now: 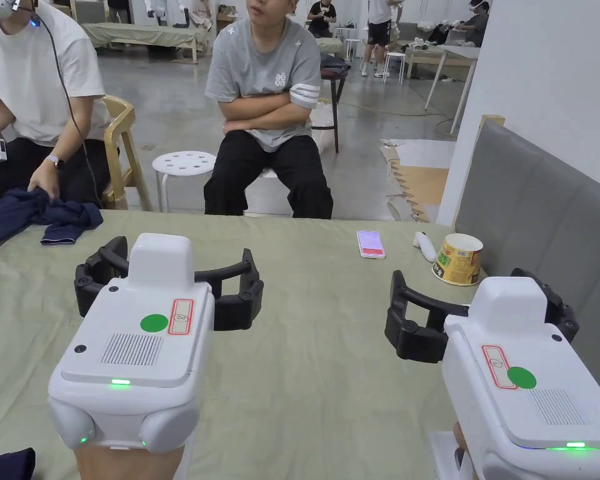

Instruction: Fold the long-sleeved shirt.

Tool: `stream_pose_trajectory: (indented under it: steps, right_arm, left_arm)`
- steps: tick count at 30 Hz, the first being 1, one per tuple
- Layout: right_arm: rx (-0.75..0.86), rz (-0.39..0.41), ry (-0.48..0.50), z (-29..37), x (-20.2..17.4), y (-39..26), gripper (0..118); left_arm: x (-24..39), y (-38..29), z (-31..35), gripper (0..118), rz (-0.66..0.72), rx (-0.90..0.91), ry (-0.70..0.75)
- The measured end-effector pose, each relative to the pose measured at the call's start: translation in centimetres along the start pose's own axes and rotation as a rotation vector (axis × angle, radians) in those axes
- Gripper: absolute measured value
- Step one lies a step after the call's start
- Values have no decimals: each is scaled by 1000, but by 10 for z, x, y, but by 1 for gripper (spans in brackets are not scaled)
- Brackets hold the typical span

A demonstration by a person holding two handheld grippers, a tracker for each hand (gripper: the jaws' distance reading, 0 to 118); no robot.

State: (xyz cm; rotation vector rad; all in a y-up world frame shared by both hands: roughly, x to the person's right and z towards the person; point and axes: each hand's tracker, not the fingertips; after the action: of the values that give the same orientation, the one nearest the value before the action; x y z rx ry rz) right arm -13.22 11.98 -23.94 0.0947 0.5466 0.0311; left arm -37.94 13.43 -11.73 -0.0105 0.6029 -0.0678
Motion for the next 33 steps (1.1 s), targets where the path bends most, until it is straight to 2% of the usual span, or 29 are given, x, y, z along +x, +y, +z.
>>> stream_pose_trajectory:
  steps: [3, 13, 23, 29, 33]
  right_arm:
    - [-2, -11, 7, 0, 2, 1, 118]
    - [-7, 23, -6, -2, 2, -5, 118]
    - [-4, 32, -10, 0, 4, -10, 118]
    - [3, 38, -22, 1, 6, -10, 118]
    - [5, 36, -28, 1, 6, -10, 118]
  left_arm:
    - [4, 0, 0, 111, -24, 10, 6]
    - [9, -3, 0, 111, -28, -9, -12]
    - [7, -6, -1, 111, 10, -29, 30]
    - [6, 1, 4, 111, 15, 18, 93]
    - [4, 5, 1, 111, 26, 5, 83]
